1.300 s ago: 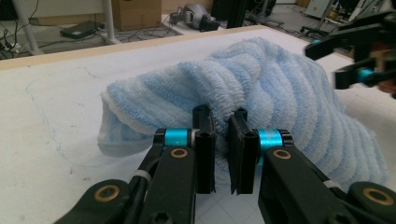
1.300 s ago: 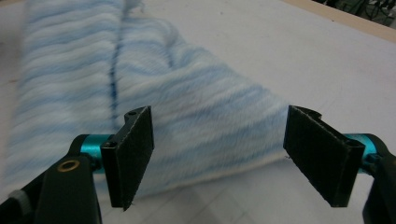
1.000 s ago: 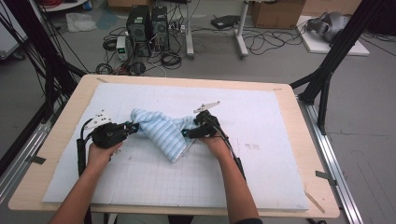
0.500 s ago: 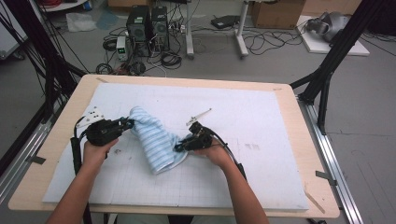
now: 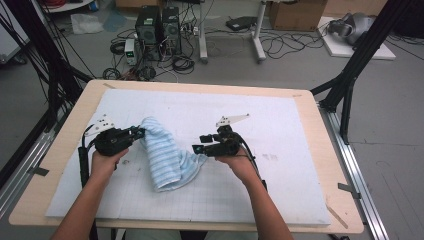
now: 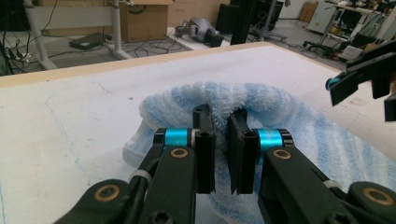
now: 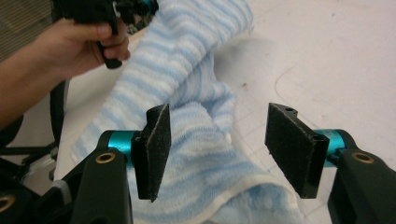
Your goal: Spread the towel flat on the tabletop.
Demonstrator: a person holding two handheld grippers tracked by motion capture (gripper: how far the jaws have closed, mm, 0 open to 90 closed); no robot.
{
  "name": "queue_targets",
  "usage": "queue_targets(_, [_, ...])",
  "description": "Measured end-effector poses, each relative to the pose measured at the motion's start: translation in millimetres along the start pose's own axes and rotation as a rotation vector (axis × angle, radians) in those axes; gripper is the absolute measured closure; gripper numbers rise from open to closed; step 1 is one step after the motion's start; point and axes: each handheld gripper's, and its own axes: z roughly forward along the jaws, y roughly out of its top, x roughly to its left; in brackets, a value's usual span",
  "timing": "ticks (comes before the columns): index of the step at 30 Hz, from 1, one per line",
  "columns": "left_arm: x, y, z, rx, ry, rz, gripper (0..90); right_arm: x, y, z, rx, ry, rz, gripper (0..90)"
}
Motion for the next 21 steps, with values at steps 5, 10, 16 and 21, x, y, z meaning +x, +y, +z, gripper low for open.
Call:
queue_targets(5, [-0.6, -0.5, 2.2, 0.004, -0.002, 0.003, 82.0, 11.6, 4.0, 18.5, 0.015, 0.052, -0.018, 41.1])
queue_targets(10, [-0.9, -0.4, 2.6, 0.002, 0.000, 0.006, 82.0, 22.8, 6.6, 54.6, 0.065, 0.136, 0.006, 50.2])
queue_targets(16, [-1.1, -1.1, 2.5, 0.007, -0.004, 0.004, 82.0, 26.6, 5.8, 64.6, 0.138, 0.137, -0.068, 81.8])
queue_targets(21, [-0.8, -1.3, 3.4, -0.005, -0.003, -0.010, 77.2, 15.1, 15.5, 41.3, 0.088, 0.008, -0.054, 84.3])
